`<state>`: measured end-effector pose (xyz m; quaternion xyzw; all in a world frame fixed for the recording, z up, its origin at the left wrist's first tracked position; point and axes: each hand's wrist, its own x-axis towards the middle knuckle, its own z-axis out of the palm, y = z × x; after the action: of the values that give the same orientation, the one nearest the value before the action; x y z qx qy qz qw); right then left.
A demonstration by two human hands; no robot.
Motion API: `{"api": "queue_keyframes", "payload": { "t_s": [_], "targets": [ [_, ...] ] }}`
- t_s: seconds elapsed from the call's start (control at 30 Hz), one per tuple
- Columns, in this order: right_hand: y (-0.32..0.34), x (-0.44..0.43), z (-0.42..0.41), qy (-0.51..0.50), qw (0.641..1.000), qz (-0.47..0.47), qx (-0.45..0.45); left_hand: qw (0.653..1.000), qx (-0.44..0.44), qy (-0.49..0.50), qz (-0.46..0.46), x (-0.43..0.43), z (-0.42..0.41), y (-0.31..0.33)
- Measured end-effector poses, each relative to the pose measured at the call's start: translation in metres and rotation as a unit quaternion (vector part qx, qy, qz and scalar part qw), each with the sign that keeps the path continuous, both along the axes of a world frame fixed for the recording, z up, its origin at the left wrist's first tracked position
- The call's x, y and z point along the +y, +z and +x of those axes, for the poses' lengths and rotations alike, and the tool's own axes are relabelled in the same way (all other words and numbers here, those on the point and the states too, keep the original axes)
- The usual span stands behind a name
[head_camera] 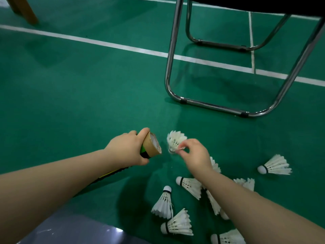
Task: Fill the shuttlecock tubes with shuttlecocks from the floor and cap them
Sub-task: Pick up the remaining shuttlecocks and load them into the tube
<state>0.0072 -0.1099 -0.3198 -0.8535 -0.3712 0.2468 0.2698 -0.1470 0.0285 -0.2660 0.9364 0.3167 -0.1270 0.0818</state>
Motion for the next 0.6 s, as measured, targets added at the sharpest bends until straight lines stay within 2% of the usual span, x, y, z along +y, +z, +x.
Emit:
{"api": "queue_keyframes", "payload": {
  "t_s": [0.07,0.1,0.17,0.23,0.37,0.53,0.6],
  "targets": [
    [0.013,0.0,0.004,-0.136,0.979,0.109,0.109,1.0,-0.002,-0.001,-0.002,-0.001,-0.001,-0.001],
    [0.018,0.0,0.004,-0.17,0.962,0.146,0.158,1.0,-0.003,-0.001,-0.004,-0.001,-0.001,-0.001],
    [0.026,0.001,0.0,-0.187,0.933,0.194,0.236,1.0,-0.005,-0.003,-0.007,-0.003,-0.002,-0.001],
    [0.032,0.003,-0.009,-0.162,0.925,0.211,0.272,1.0,-0.008,-0.005,-0.008,-0.006,-0.003,-0.001],
    [0.034,0.006,-0.032,-0.082,0.941,0.171,0.28,1.0,-0.028,-0.006,-0.012,-0.013,-0.001,-0.001],
    [0.046,0.003,-0.041,-0.012,0.919,0.058,0.389,0.998,-0.047,-0.03,-0.008,-0.027,0.004,0.002],
    [0.051,0.002,-0.038,0.041,0.899,0.018,0.436,0.997,-0.049,-0.056,-0.003,-0.035,0.008,0.002]
  ]
}}
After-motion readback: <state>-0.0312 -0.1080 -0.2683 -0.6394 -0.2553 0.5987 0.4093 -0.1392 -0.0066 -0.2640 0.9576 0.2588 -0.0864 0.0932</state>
